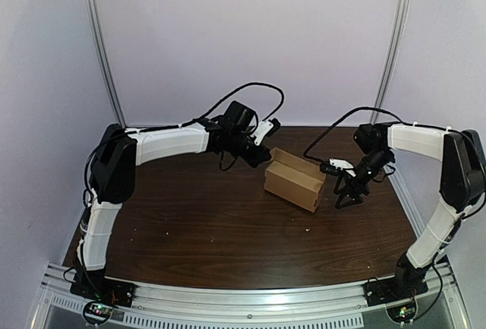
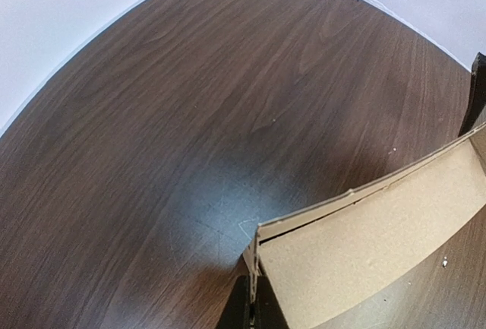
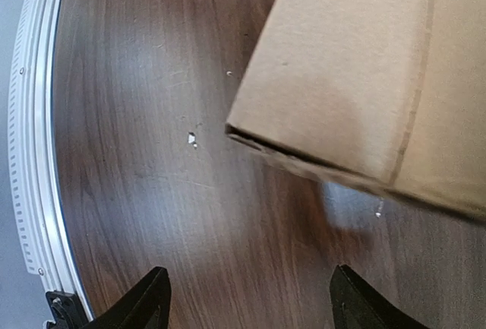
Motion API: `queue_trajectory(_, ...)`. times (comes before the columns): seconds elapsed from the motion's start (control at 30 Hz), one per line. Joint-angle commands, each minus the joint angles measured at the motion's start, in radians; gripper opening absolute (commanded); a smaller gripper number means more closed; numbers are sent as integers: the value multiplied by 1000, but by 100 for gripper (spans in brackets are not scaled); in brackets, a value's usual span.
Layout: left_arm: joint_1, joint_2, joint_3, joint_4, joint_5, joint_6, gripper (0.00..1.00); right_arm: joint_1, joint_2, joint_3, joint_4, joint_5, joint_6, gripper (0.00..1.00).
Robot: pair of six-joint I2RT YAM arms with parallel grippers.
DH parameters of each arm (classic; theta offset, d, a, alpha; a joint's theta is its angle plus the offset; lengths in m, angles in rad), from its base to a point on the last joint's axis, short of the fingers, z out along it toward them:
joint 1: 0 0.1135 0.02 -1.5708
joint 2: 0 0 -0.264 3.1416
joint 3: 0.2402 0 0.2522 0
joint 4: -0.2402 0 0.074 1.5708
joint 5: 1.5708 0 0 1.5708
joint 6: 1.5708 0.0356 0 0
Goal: Fold the paper box
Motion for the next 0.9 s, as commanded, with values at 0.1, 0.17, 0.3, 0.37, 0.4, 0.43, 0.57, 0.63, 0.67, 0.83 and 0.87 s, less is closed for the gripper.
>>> queue_trajectory(0.1, 5, -37, -8, 39, 8, -19, 0, -32, 33, 51, 175, -59, 49, 74)
queue_trajectory(0.17, 5, -39, -8, 30, 8, -16, 0, -21, 49, 58, 236, -62, 79, 74)
queue_trajectory(0.3, 5, -45, -9, 7, 8, -9, 0, 29, 76, 69, 268, -52, 80, 73)
queue_trajectory(0.37, 5, -53, -14, -5, 3, -5, 0, 62, 72, 63, 253, -48, 60, 73)
queue_trajectory(0.4, 5, -61, -20, -9, -1, -4, 0, 72, 64, 53, 244, -46, 51, 72)
queue_trajectory(0.43, 5, -69, -31, -12, -6, -3, 0, 82, 52, 41, 239, -43, 43, 72)
queue_trajectory(0.57, 5, -127, -99, -20, -23, 0, 1, 125, -24, -24, 216, -28, 24, 72)
queue_trajectory(0.63, 4, -161, -142, -21, -20, 1, 1, 147, -55, -54, 213, -26, 29, 71)
queue_trajectory(0.67, 3, -174, -163, -21, -17, 2, 1, 157, -68, -66, 212, -25, 33, 71)
queue_trajectory(0.83, -5, -237, -265, -28, -20, 13, 1, 233, -92, -107, 217, -21, 63, 71)
queue_trajectory(0.87, -6, -245, -285, -28, -20, 14, 1, 248, -95, -114, 225, -22, 73, 70)
